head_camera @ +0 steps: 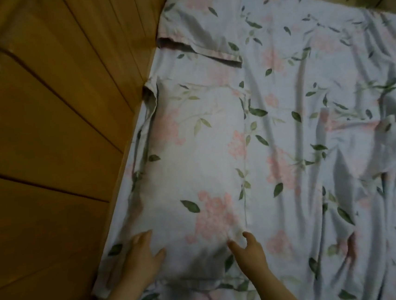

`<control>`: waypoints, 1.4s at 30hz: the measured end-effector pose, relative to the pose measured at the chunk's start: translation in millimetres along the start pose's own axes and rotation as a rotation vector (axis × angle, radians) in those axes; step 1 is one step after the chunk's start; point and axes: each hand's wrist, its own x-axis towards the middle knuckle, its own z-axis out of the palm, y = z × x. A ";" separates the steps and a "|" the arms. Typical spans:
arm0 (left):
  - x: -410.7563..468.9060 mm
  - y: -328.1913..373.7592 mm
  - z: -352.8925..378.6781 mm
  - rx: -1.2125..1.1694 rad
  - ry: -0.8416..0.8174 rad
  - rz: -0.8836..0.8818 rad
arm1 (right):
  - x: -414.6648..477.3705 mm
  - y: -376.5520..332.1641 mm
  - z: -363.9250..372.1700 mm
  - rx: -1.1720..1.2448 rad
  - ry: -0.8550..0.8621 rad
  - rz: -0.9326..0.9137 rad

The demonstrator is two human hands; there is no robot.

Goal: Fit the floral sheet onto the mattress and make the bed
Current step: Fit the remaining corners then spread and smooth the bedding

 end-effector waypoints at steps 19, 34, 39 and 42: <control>82.4 -30.8 12.3 -0.193 0.288 -0.259 | 80.3 -34.3 50.7 0.184 0.036 -0.227; 46.3 -47.4 -10.3 0.295 0.077 -0.450 | 66.6 -33.6 55.7 -0.190 0.143 -0.074; 53.7 -22.1 -16.6 0.296 0.387 0.034 | 59.3 -61.3 64.9 -0.167 0.359 -0.310; 73.0 -0.3 -26.3 0.256 0.393 0.087 | 70.4 -94.4 61.2 -0.125 0.161 -0.345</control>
